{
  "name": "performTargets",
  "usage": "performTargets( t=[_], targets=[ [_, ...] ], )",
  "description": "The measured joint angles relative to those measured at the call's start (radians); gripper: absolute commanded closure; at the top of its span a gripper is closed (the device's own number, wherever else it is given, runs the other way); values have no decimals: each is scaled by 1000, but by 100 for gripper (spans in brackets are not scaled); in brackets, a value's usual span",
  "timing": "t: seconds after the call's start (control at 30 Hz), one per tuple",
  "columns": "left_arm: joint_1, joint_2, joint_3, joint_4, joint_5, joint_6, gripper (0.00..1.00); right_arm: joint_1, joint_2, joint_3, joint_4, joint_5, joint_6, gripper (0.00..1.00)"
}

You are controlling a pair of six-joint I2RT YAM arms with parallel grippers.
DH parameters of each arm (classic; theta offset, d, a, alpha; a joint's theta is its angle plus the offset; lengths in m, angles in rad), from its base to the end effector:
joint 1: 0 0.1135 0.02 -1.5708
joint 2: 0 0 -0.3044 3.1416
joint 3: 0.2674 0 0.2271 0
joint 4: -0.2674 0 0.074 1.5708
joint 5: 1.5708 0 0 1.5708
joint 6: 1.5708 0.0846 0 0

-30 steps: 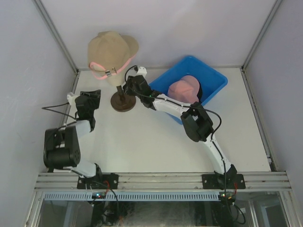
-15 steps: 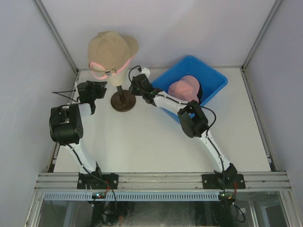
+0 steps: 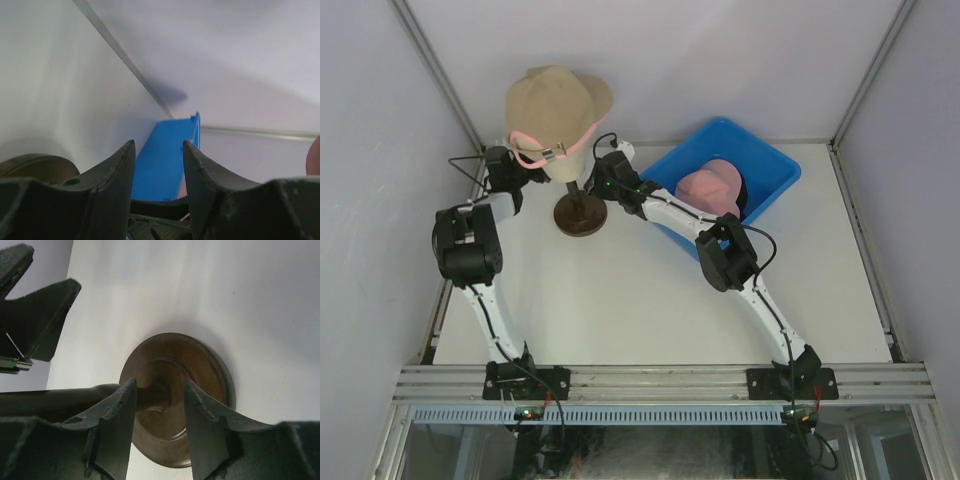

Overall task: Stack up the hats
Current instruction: Adjust the hat stand at the center of the board.

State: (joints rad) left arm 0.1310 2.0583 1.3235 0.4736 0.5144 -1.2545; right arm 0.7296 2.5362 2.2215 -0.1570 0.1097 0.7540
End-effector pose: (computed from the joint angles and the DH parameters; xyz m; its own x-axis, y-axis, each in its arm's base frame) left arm 0.5091 0.0251 0.2420 -0.4194 -0.8898 -0.1797 -0.1321 0.2557 -0.9577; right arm 0.4817 0.4184 0.2042 -0.6507 0.3309 -0.6834 -0.1981 0.7949 0.5735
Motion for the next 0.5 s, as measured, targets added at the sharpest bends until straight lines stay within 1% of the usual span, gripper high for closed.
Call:
performTargets(
  t=[0.17, 0.37, 0.5],
  targets=[
    [-35, 66, 82, -18, 112, 0, 57, 0, 1, -2, -19, -18, 25, 58],
    [-80, 89, 85, -31, 216, 0, 60, 5, -2, -76, 14, -37, 48, 58],
    [-87, 89, 85, -23, 272, -3, 61, 16, -3, -128, 20, -45, 55, 59]
  ],
)
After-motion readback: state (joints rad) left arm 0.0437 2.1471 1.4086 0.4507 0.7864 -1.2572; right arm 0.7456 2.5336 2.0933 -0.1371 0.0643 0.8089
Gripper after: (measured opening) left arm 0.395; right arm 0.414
